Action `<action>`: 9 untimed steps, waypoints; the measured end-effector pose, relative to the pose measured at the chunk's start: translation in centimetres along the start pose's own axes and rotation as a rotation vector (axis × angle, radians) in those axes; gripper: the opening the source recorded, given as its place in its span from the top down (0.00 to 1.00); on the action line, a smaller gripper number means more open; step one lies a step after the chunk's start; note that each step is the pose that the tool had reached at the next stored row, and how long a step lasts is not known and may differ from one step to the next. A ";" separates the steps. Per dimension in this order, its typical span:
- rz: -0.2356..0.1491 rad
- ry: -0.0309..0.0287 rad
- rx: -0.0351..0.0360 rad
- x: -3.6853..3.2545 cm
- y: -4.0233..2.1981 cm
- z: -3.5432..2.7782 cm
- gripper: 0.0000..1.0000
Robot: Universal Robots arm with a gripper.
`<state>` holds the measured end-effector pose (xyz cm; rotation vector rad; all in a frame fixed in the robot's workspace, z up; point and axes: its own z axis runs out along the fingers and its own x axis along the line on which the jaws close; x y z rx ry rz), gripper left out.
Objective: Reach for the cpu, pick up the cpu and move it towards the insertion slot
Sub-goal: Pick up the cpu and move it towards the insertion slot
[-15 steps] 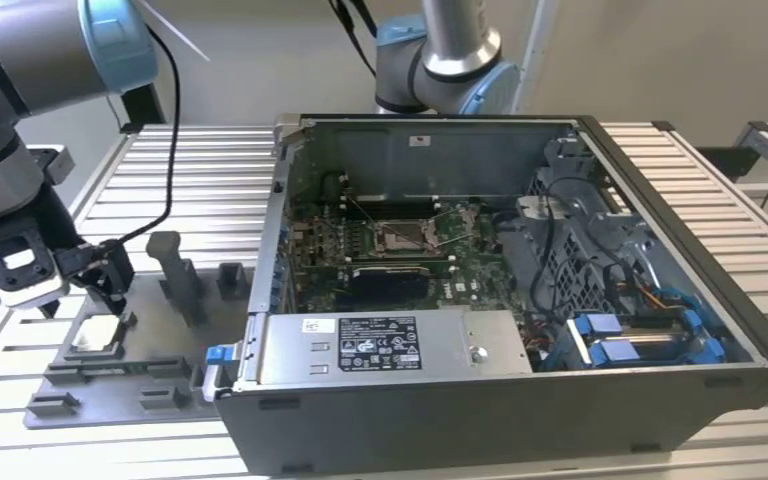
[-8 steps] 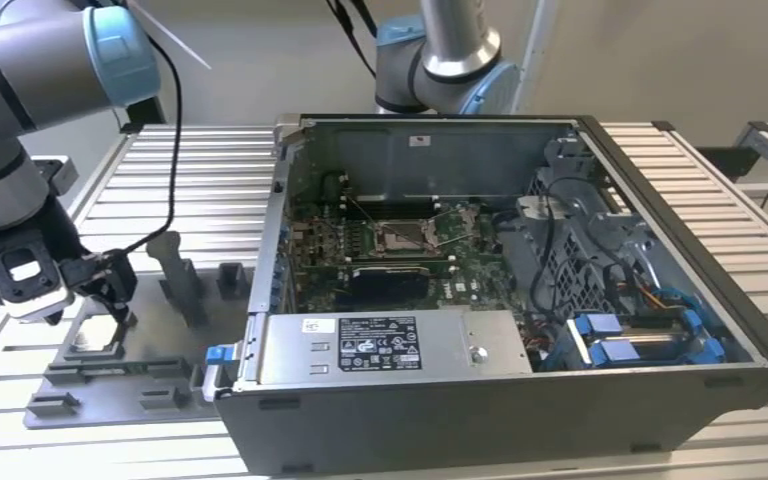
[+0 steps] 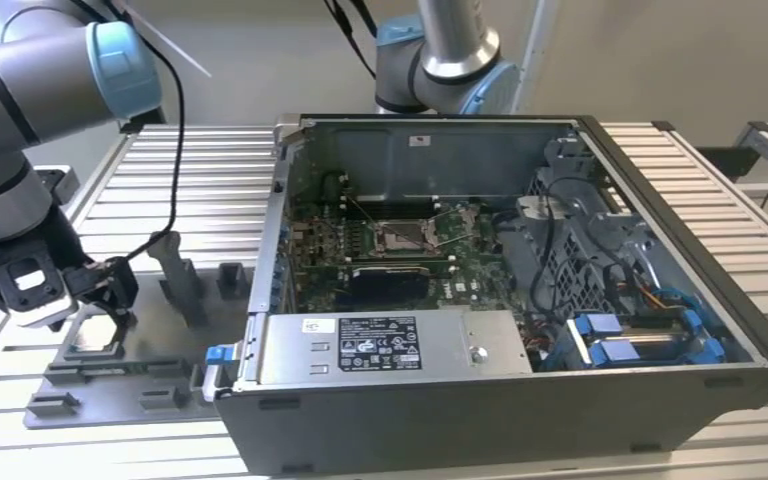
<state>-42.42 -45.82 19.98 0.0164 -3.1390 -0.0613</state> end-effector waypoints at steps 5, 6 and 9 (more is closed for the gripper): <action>-0.001 -0.0002 -0.0002 0.09 -0.01 0.50 0.00; -0.001 -0.0003 -0.0002 0.09 -0.02 0.57 0.00; -0.004 -0.0003 -0.0001 0.09 -0.02 0.76 0.00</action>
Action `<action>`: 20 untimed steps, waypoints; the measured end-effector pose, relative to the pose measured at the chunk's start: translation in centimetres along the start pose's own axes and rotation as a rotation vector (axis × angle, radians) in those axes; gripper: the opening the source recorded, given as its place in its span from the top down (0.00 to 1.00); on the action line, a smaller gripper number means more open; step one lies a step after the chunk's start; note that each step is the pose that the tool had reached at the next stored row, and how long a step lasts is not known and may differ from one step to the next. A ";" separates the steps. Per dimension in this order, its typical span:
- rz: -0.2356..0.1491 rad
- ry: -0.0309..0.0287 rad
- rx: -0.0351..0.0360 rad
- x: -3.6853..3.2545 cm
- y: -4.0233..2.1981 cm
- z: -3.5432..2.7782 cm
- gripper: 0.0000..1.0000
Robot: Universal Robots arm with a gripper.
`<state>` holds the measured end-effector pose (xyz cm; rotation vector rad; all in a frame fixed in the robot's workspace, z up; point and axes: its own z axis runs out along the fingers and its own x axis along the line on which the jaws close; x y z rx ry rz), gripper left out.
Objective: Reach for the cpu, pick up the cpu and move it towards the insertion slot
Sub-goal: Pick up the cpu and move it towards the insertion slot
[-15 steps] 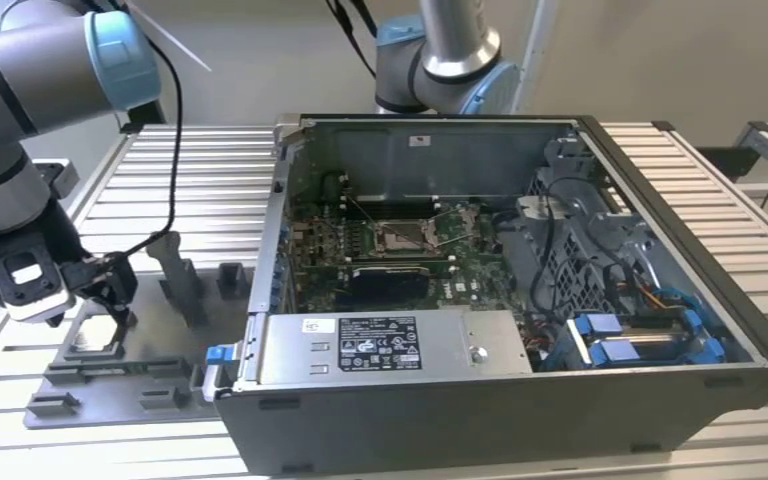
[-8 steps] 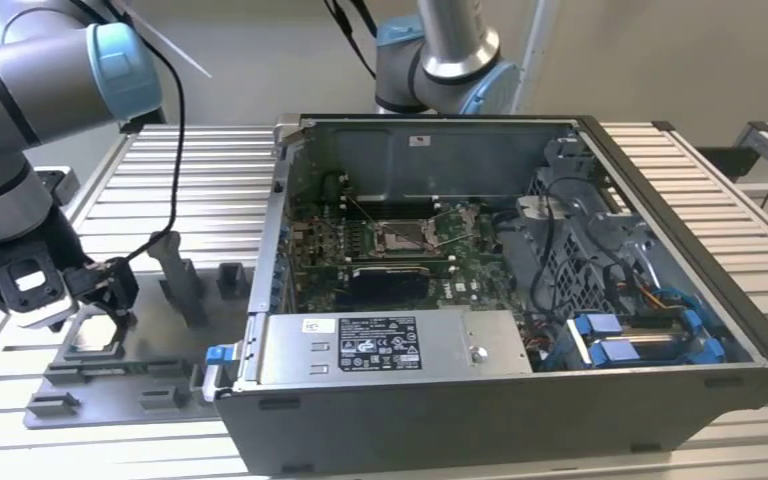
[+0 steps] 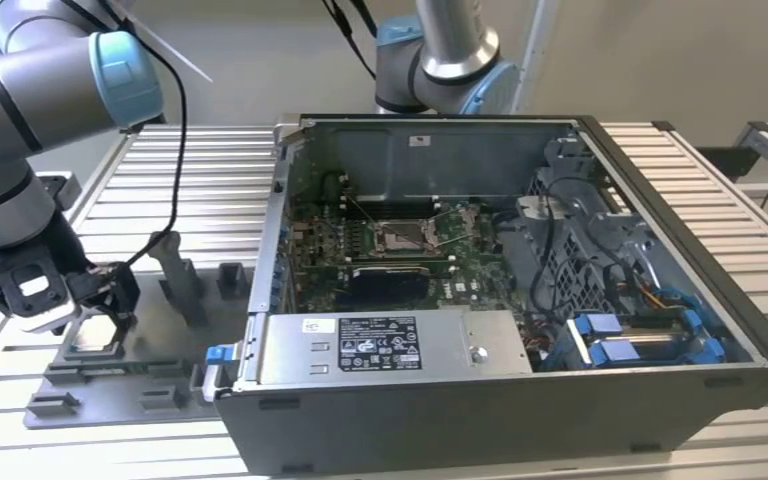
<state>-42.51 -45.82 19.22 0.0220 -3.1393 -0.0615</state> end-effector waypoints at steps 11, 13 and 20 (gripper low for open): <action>-0.001 0.0000 0.0000 0.00 -0.04 0.50 0.00; -0.001 0.0001 0.0000 0.00 -0.04 0.49 0.00; -0.001 0.0002 0.0000 0.00 -0.04 0.50 1.00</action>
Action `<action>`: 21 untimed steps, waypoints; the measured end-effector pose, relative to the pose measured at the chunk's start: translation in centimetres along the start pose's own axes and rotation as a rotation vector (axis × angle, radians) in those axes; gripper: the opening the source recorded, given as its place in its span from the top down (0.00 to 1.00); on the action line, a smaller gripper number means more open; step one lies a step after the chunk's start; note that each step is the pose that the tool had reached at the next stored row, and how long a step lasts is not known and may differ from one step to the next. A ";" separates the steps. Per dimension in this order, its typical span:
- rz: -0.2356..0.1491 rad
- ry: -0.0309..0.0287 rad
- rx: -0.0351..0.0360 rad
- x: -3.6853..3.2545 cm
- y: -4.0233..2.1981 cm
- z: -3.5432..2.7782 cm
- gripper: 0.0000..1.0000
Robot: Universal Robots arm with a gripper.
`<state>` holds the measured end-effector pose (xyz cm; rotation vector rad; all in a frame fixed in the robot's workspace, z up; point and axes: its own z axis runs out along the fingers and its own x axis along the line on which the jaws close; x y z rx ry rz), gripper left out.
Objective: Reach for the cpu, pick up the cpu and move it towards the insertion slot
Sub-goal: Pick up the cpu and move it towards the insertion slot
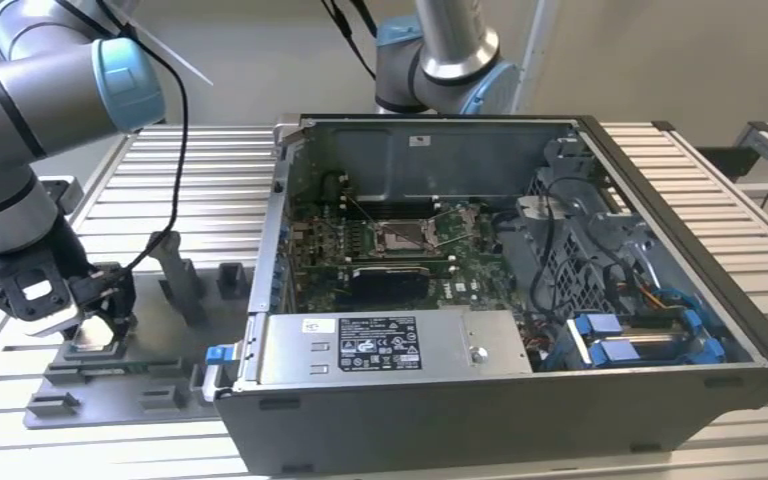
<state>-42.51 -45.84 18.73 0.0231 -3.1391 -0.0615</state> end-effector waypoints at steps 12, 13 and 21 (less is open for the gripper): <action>0.000 0.0003 0.0001 0.00 0.00 0.00 1.00; 0.000 0.0003 0.0000 0.00 0.00 0.00 1.00; 0.000 0.0058 -0.0002 0.00 0.06 -1.56 1.00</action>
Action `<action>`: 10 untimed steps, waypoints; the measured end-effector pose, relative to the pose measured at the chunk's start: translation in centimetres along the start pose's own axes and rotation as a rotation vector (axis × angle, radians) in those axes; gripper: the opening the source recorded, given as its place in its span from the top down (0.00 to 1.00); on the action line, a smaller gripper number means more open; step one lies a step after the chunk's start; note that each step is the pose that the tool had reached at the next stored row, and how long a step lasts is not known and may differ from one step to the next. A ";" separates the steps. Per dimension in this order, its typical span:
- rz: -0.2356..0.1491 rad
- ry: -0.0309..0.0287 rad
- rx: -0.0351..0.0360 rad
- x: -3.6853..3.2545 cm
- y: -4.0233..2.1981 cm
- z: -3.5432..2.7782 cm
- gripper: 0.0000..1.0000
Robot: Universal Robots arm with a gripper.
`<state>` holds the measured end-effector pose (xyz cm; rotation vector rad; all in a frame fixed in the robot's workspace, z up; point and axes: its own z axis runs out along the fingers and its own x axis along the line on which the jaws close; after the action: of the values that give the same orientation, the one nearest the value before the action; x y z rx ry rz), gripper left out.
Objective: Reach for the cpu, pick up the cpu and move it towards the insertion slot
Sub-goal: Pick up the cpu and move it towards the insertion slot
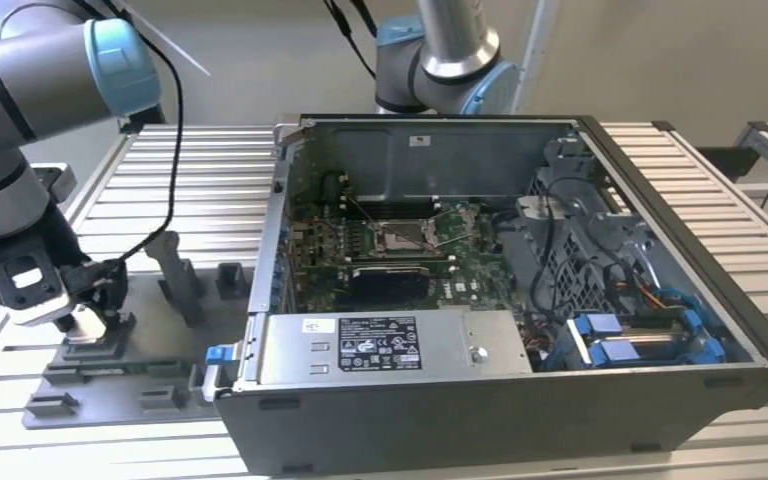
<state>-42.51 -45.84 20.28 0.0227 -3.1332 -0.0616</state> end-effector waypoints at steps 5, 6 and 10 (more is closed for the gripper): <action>0.000 0.0002 0.0001 0.02 0.09 -2.30 1.00; 0.000 0.0001 0.0000 0.02 0.11 -2.70 1.00; 0.000 0.0003 0.0001 0.03 0.18 -4.57 1.00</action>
<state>-42.51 -45.84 24.86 0.0228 -3.1329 -0.0614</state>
